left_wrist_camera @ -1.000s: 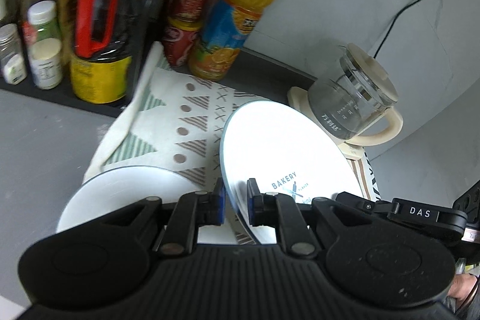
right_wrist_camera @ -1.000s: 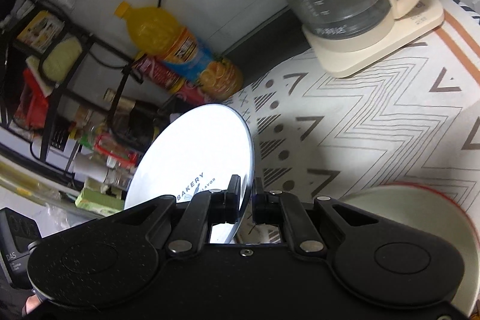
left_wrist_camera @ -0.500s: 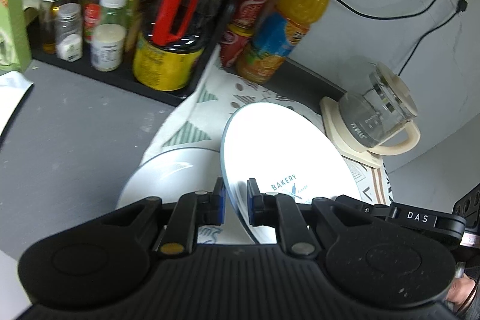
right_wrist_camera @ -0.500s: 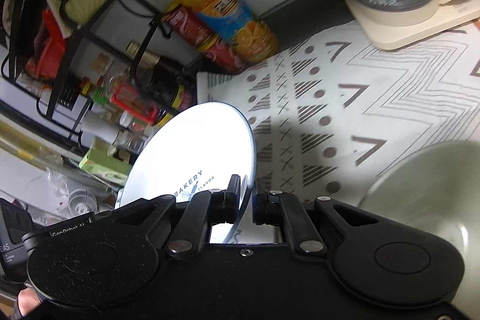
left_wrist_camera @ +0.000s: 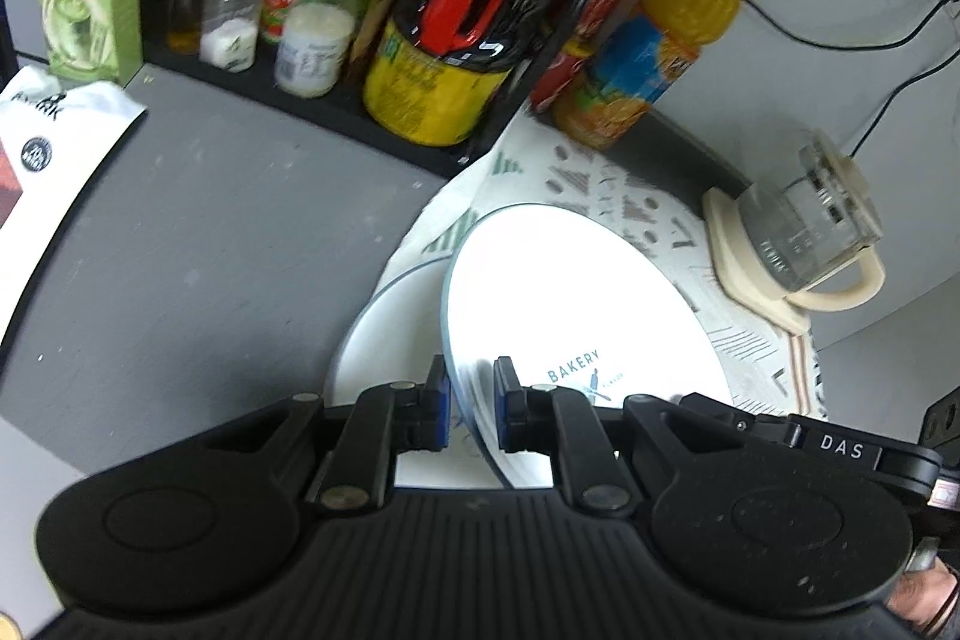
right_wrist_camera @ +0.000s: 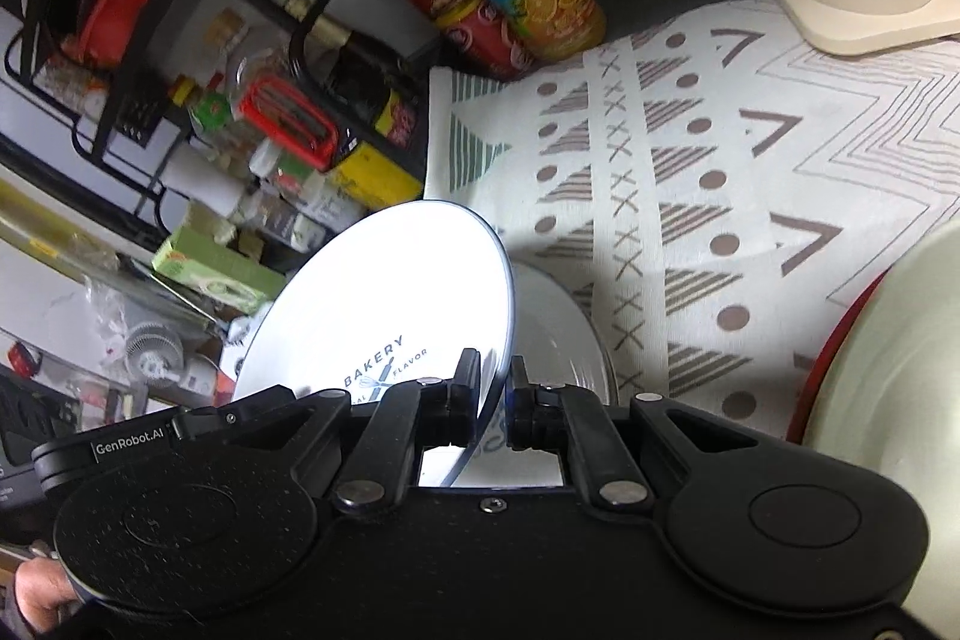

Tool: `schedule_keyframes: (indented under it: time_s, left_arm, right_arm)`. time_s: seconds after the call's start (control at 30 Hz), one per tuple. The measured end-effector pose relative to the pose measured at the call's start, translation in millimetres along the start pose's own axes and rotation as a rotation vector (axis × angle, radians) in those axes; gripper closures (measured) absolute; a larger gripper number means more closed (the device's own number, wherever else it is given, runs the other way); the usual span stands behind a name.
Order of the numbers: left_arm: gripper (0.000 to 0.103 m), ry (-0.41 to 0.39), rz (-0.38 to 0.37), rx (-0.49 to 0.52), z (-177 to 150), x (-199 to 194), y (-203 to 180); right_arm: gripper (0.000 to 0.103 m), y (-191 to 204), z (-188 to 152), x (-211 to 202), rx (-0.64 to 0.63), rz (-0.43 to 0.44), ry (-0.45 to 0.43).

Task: Organize plates and bowls
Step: 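Lower the 'BAKERY' plate onto the 'Sweet' plate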

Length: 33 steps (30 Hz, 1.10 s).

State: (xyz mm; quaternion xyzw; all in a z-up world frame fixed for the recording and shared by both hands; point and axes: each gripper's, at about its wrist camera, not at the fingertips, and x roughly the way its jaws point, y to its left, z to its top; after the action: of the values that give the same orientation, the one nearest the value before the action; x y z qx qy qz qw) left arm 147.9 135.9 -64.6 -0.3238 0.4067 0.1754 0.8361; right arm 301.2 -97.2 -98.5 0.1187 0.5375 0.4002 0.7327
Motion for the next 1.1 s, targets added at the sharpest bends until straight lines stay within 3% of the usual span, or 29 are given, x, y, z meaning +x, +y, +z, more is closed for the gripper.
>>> schedule_keyframes:
  time_s: [1.1]
  left_arm:
    - [0.089,0.16,0.085,-0.017,-19.1,55.1,26.4]
  right_arm:
    - [0.092,14.3,-21.5,44.9,-0.168,-0.19,0.12]
